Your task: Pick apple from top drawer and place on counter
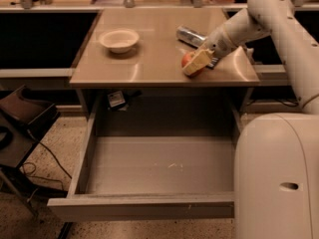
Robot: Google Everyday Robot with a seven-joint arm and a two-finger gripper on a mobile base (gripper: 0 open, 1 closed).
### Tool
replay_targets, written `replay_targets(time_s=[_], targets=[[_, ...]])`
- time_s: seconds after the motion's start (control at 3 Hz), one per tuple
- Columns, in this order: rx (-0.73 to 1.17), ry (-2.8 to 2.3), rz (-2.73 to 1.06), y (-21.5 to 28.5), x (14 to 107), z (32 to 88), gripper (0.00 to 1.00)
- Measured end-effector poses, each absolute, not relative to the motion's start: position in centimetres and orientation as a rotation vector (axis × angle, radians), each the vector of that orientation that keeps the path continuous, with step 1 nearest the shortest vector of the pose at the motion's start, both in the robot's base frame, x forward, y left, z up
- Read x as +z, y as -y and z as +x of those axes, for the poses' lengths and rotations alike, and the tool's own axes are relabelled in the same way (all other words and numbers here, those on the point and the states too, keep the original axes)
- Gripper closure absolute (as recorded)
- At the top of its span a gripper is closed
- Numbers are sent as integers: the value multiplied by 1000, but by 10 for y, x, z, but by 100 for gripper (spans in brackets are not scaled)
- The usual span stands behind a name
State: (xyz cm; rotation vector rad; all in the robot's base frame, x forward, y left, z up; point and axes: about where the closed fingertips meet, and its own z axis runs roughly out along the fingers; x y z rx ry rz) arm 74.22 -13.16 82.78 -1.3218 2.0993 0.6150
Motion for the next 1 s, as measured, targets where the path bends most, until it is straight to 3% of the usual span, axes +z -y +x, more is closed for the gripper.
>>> replay_targets(time_s=[0.33,1.0], targets=[[660,-2065,-1363,109,825,744,100],[661,-2065,-1363,109,825,744,58]])
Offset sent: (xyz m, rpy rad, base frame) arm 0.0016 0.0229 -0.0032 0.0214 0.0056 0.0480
